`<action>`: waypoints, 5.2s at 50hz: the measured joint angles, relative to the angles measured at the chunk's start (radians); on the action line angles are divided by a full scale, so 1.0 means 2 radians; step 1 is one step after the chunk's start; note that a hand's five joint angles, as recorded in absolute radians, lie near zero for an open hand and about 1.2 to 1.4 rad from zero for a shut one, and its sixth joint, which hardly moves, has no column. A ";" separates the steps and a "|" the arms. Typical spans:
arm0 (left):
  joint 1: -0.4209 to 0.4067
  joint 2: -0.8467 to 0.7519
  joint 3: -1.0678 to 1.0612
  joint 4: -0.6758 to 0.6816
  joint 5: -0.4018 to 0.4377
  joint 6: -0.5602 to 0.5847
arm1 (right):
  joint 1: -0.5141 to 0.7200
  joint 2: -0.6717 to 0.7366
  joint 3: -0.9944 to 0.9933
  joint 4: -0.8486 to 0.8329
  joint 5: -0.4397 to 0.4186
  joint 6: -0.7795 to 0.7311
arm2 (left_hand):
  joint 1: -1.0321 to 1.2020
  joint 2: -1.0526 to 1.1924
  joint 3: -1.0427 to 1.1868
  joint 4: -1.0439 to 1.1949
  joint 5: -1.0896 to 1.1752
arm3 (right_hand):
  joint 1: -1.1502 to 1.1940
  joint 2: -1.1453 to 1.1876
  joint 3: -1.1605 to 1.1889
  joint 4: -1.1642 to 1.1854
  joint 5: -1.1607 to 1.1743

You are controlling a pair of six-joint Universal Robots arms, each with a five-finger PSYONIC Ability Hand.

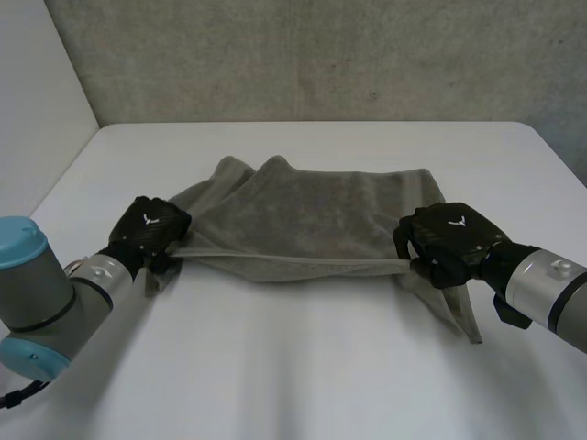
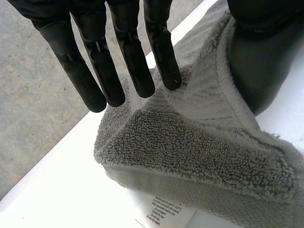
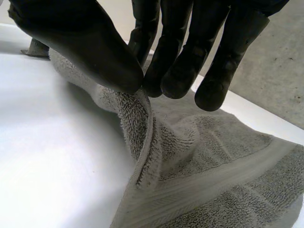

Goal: Fold the towel.

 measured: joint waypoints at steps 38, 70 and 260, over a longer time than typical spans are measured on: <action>0.051 0.081 -0.002 -0.007 -0.016 -0.063 | -0.002 0.086 0.008 -0.051 0.043 0.081 | 0.228 0.230 0.240 0.234 0.233 | -0.368 -0.379 -0.375 -0.378 -0.402; 0.081 0.086 0.020 -0.016 -0.041 -0.146 | 0.030 0.104 -0.012 0.052 0.113 -0.049 | 0.228 0.231 0.240 0.234 0.233 | -0.395 -0.403 -0.400 -0.402 -0.418; 0.056 0.289 -0.134 -0.163 -0.001 -0.046 | -0.213 -0.051 0.006 0.230 -0.081 -0.226 | 0.228 0.231 0.242 0.234 0.235 | -0.009 -0.019 0.000 0.001 -0.012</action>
